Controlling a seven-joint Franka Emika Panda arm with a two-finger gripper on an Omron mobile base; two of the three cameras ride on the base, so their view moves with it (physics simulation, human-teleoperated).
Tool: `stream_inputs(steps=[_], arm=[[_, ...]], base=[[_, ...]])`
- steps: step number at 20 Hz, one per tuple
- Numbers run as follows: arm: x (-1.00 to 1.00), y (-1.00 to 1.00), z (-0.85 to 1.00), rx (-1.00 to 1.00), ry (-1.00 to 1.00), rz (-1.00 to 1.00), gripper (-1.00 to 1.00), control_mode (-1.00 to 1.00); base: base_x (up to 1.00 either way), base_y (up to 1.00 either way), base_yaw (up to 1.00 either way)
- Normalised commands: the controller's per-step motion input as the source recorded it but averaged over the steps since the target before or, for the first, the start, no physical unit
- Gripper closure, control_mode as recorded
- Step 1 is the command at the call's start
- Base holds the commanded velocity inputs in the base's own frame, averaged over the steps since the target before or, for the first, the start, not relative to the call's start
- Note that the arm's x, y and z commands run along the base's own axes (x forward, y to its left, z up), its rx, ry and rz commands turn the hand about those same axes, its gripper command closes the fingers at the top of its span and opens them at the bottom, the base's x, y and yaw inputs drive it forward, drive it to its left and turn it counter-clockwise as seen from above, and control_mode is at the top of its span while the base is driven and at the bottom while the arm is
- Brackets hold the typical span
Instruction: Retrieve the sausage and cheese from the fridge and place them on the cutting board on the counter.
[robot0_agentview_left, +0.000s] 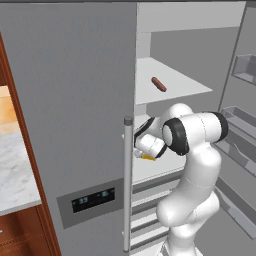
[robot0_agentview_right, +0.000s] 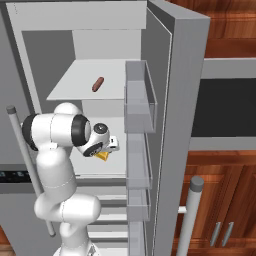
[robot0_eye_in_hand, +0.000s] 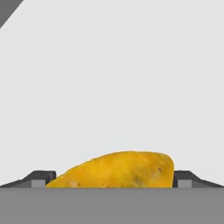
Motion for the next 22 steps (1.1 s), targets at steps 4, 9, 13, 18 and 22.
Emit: stream_inputs(steps=[4, 9, 13, 18, 22], arm=[[0.00, 0.00, -0.30, 0.00, 0.00, 0.00, 1.00, -1.00], [-0.25, 0.00, -0.04, -0.02, -0.05, 0.00, 1.00, -1.00], [-0.53, -0.06, 0.62, -0.07, -0.17, -0.01, 1.00, -1.00], [-0.33, -0.37, 0.84, 0.00, -0.01, -0.06, 1.00, -1.00], [-0.14, -0.38, 0.99, 0.02, 0.00, -0.05, 1.00, -1.00]], base=[[0.00, 0.00, 0.00], [0.00, 0.00, 0.00], [0.00, 0.00, 0.00], [0.00, 0.00, 0.00], [0.00, 0.00, 0.00]])
